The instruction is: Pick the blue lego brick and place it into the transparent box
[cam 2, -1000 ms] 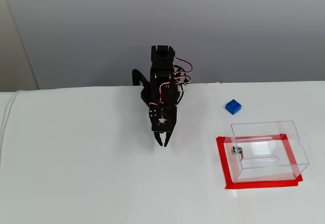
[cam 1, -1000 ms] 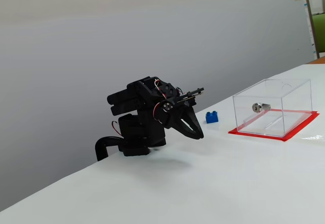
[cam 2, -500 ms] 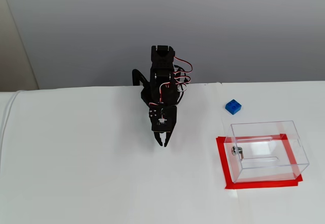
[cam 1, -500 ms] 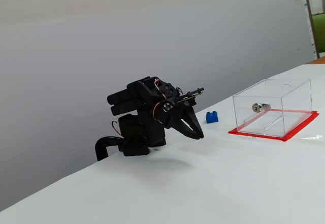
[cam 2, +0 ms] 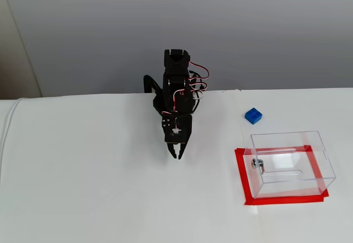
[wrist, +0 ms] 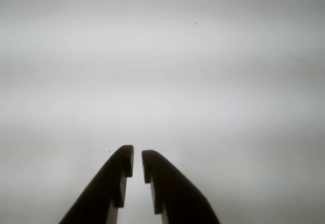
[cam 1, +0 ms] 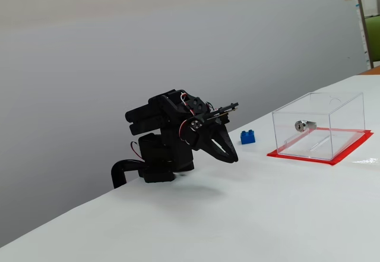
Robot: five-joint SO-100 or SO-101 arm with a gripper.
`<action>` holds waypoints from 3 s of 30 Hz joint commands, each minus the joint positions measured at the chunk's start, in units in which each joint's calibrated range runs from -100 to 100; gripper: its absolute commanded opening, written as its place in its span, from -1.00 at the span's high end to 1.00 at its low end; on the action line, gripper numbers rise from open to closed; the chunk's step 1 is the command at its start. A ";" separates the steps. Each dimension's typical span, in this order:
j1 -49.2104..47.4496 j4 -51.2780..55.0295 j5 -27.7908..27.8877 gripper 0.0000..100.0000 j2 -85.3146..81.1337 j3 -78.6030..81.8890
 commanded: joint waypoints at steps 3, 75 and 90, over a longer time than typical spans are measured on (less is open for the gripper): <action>0.52 -0.07 0.56 0.97 -0.84 0.78; -31.20 11.42 0.56 0.97 29.70 -41.00; -67.50 11.33 0.20 0.97 30.47 -36.93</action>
